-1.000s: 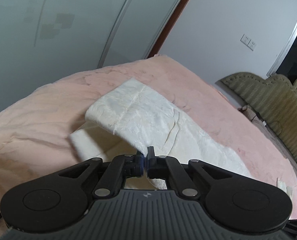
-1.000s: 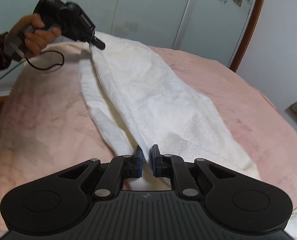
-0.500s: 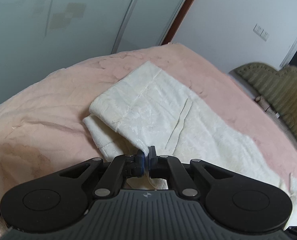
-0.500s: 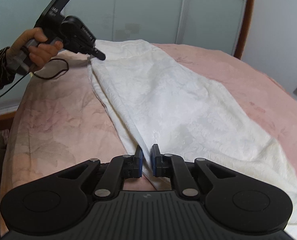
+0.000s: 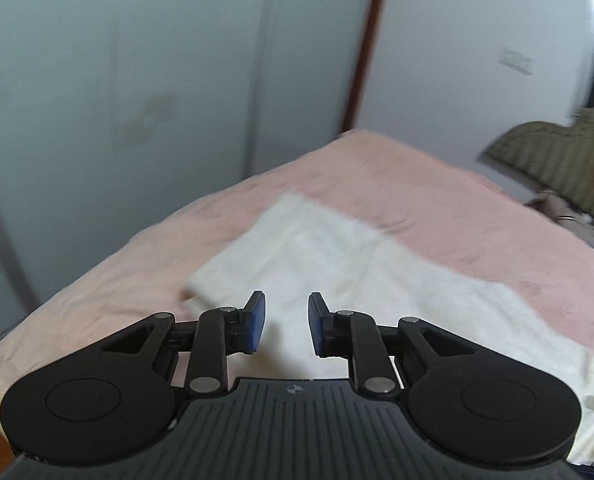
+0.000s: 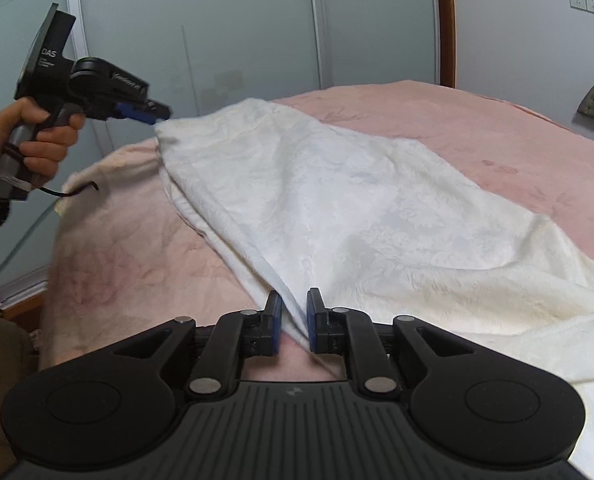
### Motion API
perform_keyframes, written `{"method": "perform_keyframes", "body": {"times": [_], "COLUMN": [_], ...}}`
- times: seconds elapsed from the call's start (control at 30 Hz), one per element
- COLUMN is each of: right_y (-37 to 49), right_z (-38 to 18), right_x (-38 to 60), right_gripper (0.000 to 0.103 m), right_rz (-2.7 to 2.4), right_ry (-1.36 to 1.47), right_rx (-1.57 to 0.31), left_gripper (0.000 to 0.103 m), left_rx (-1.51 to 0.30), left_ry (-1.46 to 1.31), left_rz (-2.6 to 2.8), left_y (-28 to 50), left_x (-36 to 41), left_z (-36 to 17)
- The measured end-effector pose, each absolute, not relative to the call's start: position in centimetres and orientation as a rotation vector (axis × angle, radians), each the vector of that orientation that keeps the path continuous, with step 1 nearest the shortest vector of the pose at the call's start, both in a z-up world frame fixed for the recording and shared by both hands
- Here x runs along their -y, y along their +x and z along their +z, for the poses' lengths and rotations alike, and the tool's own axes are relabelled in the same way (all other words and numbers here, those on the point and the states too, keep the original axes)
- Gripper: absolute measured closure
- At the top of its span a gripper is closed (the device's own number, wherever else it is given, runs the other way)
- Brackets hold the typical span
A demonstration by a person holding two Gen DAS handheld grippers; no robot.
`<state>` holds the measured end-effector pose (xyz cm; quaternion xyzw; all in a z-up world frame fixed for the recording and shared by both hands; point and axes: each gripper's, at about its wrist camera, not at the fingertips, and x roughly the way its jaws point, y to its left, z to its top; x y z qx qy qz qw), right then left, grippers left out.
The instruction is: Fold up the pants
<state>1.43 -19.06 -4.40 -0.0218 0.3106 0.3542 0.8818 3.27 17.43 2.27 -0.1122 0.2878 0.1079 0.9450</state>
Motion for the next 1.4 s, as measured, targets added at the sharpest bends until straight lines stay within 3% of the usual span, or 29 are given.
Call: {"method": "perform_keyframes", "body": {"times": [0.17,0.23,0.3,0.47,0.63,0.73,0.9,1.17,1.27,1.33,1.37,1.4], "right_y": [-0.9,-1.6,-2.7,-5.2,-5.4,-2.4,5.8,19.5,20.3,20.2,20.0,19.6], "right_z": [-2.2,-2.3,-3.1,-6.2,-4.6,-2.7,-0.9,-5.9,-6.7,-6.6,-6.5,-6.4], "right_x": [27.1,31.3,35.7,40.6,39.7,39.3,37.2,39.3,40.0,40.2,40.3,40.6], "right_gripper": [0.085,0.071,0.047,0.049,0.048,0.04,0.04,0.041,0.041,0.056,0.07,0.076], "right_rz": [0.445,0.212,0.002,-0.293,-0.405,-0.301,-0.158,-0.165,-0.207,-0.234,-0.241,-0.241], "right_ry": [0.098,0.166,0.266,0.211,0.114,0.166,0.085,0.135,0.133,0.142,0.152,0.175], "right_rx": [-0.569,-0.573,-0.575,-0.693,-0.572,-0.509,-0.491,-0.798,-0.796,-0.777,-0.763,-0.747], "left_gripper": [0.066,0.066,0.066,0.066,0.065,0.065,0.066,0.066,0.066,0.066,0.066,0.066], "left_rx": [-0.622,-0.671,-0.715,-0.749,-0.746,-0.747,-0.821,-0.779,-0.723,-0.692,-0.685,-0.685], "left_ry": [-0.234,-0.247,-0.246,-0.155,0.019,0.083,0.023,-0.014,0.04,0.076,0.084,0.084], "left_rz": [-0.129,-0.275,-0.401,-0.674,-0.868,-0.897,-0.912,-0.927,-0.934,-0.933,-0.933,-0.933], "left_y": [5.2,6.3,7.0,7.4,6.4,6.5,7.9,7.7,6.4,5.7,5.5,5.6], "left_x": [-12.6,-10.2,-7.5,-1.0,4.9,8.0,10.7,10.9,10.8,11.0,10.9,11.1], "left_z": [1.7,0.8,0.1,-1.3,-2.6,-4.2,-6.4,-7.7,-8.2,-8.1,-8.2,-8.1]}}
